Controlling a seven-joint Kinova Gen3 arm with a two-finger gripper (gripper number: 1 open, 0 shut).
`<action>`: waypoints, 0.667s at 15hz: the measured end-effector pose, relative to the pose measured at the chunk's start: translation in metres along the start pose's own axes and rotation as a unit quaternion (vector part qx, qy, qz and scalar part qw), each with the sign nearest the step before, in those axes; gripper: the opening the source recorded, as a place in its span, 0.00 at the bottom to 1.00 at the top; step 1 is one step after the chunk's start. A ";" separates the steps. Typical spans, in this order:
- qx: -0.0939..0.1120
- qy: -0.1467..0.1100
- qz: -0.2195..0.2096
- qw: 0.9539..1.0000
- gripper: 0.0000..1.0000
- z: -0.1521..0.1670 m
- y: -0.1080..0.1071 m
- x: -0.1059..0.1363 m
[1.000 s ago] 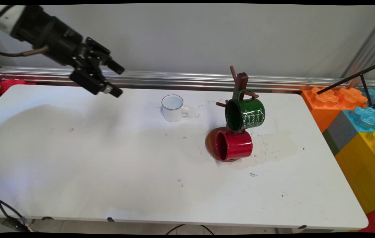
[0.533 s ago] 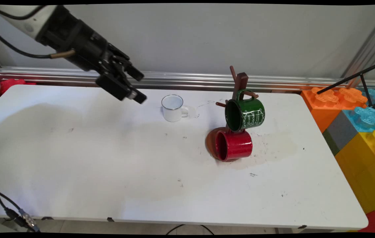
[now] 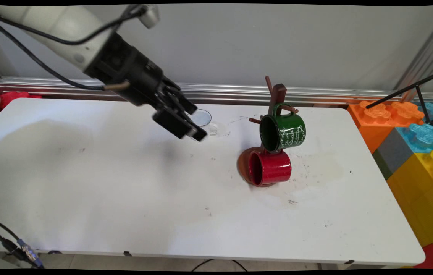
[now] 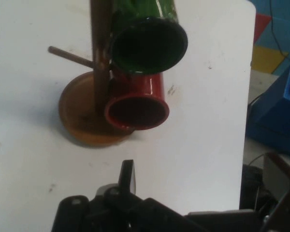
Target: Pick up the green mug from the rack
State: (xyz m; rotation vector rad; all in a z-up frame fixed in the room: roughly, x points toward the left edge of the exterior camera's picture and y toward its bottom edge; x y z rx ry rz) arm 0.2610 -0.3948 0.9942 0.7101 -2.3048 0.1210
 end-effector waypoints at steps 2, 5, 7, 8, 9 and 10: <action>-0.002 0.006 -0.004 1.000 1.00 0.011 0.005 0.001; -0.005 0.023 -0.012 1.000 1.00 0.035 0.014 0.002; -0.004 0.036 -0.018 0.999 1.00 0.049 0.018 0.001; -0.002 0.044 -0.021 0.999 1.00 0.056 0.019 -0.001; -0.001 0.052 -0.025 0.998 1.00 0.062 0.021 -0.002; 0.000 0.059 -0.028 0.998 1.00 0.067 0.022 -0.004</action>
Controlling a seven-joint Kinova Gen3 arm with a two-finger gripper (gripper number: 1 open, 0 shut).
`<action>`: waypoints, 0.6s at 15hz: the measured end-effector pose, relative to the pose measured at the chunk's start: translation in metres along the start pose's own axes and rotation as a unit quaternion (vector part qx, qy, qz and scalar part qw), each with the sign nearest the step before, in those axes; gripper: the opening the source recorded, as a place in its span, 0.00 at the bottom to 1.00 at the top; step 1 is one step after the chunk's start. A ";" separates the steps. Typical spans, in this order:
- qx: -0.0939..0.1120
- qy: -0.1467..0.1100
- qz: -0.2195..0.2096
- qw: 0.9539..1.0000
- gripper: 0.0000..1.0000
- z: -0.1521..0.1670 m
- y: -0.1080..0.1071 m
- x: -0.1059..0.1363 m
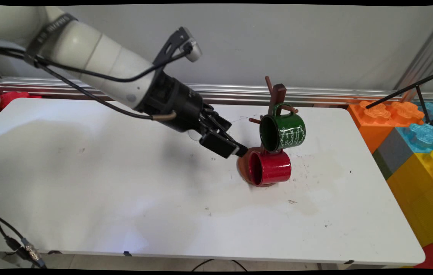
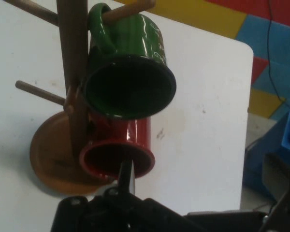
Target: Pick up the green mug from the rack
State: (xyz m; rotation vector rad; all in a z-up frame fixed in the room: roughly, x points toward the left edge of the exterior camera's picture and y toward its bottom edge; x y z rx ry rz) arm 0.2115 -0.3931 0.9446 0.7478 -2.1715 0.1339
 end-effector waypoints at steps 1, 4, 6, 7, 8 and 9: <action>0.001 0.008 -0.004 1.000 1.00 0.005 0.001 -0.003; 0.002 0.028 -0.017 0.999 1.00 0.015 0.006 -0.010; 0.002 0.039 -0.025 0.999 1.00 0.020 0.009 -0.014; 0.001 0.047 -0.031 0.998 1.00 0.022 0.011 -0.016; 0.001 0.055 -0.039 0.998 1.00 0.026 0.014 -0.020; 0.002 0.063 -0.047 0.997 1.00 0.029 0.016 -0.023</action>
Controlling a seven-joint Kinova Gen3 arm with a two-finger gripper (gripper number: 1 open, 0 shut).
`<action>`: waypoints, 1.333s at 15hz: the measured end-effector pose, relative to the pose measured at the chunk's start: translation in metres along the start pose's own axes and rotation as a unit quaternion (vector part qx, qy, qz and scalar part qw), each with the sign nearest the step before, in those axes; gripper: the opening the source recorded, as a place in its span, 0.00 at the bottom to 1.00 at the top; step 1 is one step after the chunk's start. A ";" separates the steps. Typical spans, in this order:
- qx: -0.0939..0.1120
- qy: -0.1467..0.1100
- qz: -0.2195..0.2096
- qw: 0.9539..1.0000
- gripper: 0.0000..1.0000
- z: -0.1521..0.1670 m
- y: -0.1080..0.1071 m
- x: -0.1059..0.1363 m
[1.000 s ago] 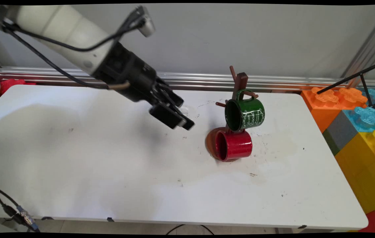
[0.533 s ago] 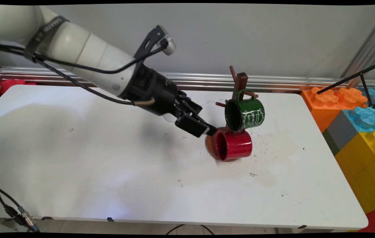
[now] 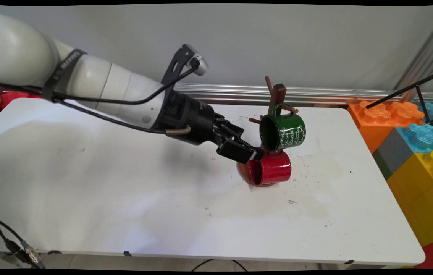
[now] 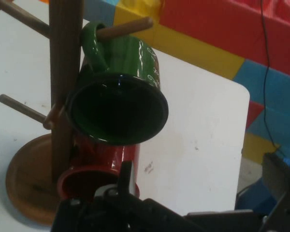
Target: Pick up the green mug from the rack
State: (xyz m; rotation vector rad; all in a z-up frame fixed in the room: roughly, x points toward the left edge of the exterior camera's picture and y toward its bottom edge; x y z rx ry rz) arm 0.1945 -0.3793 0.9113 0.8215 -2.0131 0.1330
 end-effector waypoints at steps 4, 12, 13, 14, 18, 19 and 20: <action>0.004 0.026 -0.035 0.999 1.00 0.009 0.004 -0.009; 0.009 0.064 -0.077 0.995 1.00 0.028 0.002 -0.018; 0.010 0.067 -0.080 0.994 1.00 0.031 0.002 -0.018; 0.010 0.071 -0.082 0.994 1.00 0.033 0.001 -0.018; 0.013 0.084 -0.094 0.992 1.00 0.048 -0.002 -0.019; 0.014 0.085 -0.097 0.991 1.00 0.052 -0.003 -0.019; 0.015 0.087 -0.099 0.991 1.00 0.055 -0.004 -0.019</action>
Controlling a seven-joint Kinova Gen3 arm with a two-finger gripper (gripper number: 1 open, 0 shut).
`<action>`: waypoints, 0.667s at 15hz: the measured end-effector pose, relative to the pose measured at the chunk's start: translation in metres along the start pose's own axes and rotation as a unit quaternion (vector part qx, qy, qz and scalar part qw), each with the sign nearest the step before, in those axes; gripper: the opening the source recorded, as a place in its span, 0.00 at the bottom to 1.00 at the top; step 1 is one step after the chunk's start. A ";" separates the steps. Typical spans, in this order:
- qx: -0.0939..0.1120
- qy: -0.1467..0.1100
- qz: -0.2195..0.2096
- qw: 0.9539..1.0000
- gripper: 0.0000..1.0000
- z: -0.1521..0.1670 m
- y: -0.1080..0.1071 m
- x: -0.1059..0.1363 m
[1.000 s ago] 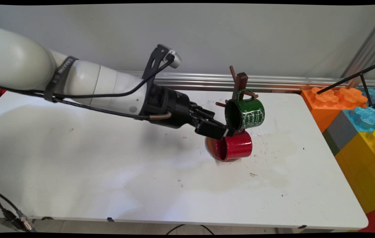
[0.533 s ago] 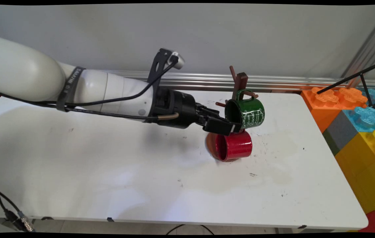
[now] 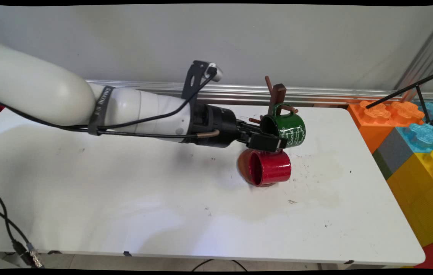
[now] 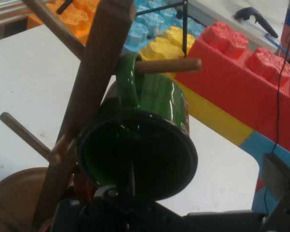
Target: Pick up the green mug from the rack
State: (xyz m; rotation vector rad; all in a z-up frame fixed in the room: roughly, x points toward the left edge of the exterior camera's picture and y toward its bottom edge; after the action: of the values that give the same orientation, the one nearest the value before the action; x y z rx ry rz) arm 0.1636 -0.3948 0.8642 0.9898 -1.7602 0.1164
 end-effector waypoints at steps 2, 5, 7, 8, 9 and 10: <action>0.000 0.003 -0.006 1.000 1.00 0.009 -0.001 -0.002; 0.000 0.009 -0.014 1.000 1.00 0.022 -0.001 -0.003; -0.001 0.011 -0.017 1.000 1.00 0.027 -0.001 -0.003; -0.002 0.013 -0.019 1.000 1.00 0.030 0.000 -0.003; -0.003 0.014 -0.020 1.000 1.00 0.034 0.000 -0.003; -0.003 0.016 -0.022 1.000 1.00 0.037 0.001 -0.003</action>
State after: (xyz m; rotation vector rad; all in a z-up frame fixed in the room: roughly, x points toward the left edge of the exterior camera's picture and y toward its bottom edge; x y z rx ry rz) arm 0.1362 -0.4115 0.8457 1.0167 -1.7079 0.0983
